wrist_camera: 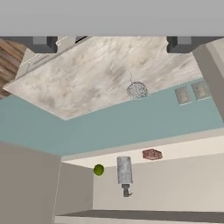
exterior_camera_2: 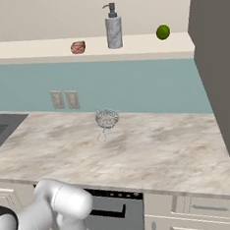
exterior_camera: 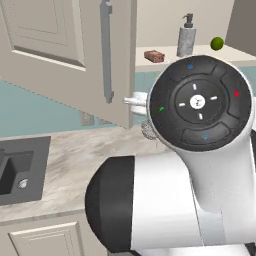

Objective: Pick the bar soap and soap dispenser from the cabinet and place them on the counter.

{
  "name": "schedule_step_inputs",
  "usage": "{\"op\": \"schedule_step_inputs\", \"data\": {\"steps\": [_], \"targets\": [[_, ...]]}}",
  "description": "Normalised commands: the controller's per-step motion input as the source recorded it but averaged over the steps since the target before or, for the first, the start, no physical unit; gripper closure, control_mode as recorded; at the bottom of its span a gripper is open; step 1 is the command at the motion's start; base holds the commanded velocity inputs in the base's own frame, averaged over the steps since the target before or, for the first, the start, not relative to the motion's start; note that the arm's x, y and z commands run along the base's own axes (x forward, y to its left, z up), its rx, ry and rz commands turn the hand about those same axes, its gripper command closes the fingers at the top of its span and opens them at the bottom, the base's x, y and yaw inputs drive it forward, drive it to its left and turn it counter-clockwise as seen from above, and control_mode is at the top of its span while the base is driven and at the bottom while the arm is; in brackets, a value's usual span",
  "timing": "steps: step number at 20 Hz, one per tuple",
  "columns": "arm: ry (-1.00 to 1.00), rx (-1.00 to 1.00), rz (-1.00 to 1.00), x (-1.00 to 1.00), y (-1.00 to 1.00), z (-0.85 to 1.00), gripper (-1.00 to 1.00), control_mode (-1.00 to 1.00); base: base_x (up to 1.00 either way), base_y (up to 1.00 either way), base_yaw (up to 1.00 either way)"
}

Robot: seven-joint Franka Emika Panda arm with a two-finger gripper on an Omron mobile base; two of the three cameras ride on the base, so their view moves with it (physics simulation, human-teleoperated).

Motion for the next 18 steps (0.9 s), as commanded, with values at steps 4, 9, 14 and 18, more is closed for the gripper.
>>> {"op": "schedule_step_inputs", "data": {"steps": [4, 9, 14, 18], "targets": [[0.00, 0.05, 0.10, -0.08, -0.30, 0.00, -1.00, -1.00, 0.00, 0.00, 0.00], [0.02, 0.04, 0.12, -0.01, -0.27, -0.03, -1.00, -1.00, 0.00, 0.00, 0.00], [0.01, 0.05, 0.10, 0.15, -0.27, -0.12, -1.00, -1.00, 0.00, 0.00, 0.00], [0.02, 0.05, 0.07, 0.26, -0.30, -0.07, -1.00, -1.00, 0.00, 0.00, 0.00]]}}
